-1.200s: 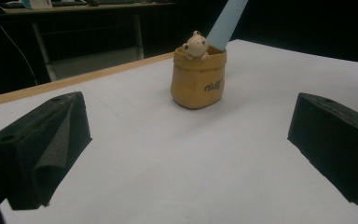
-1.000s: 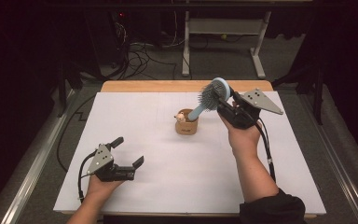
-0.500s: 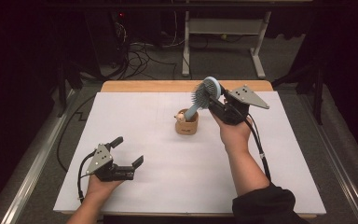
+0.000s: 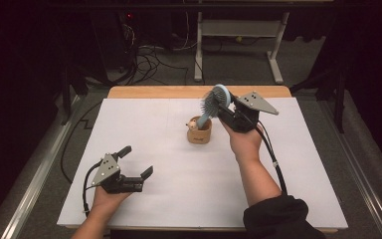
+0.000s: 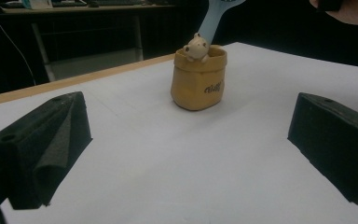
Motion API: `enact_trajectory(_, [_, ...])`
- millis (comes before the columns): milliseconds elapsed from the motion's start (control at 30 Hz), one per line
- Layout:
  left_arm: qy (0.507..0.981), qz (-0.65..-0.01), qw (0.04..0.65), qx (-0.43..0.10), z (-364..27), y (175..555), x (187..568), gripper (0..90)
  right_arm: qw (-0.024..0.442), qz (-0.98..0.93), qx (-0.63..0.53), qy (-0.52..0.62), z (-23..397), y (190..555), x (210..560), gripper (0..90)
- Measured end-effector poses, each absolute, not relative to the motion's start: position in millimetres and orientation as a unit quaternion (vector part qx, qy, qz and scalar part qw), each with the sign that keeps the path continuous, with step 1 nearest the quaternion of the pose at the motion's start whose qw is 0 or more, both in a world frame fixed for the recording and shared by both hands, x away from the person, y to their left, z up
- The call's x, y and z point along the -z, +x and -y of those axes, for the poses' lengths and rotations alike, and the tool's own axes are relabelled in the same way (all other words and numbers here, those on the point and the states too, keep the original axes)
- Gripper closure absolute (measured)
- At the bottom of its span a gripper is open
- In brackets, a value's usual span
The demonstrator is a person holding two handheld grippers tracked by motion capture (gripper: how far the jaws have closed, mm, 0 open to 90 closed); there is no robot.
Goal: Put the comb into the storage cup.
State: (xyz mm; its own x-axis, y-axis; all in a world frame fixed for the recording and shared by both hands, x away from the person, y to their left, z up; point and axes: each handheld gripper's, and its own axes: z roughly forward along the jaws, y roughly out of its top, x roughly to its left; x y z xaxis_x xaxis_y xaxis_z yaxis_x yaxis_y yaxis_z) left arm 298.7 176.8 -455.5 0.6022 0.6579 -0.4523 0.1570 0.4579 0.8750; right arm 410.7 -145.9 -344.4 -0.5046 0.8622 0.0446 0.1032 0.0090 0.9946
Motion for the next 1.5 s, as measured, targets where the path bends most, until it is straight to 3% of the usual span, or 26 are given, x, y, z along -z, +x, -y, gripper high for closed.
enact_trajectory(1033, [0.491, -0.413, 0.748, -0.168, -176.8, 298.0, 455.0, 0.2, 0.313, -0.644, -0.58, 0.388, 129.6, 417.8, 362.0, 58.6])
enact_trajectory(1500, [0.49, -0.415, 0.748, -0.168, -177.8, 298.5, 455.9, 0.3, 0.312, -0.645, -0.569, 0.404, 132.8, 421.0, 362.2, 49.2])
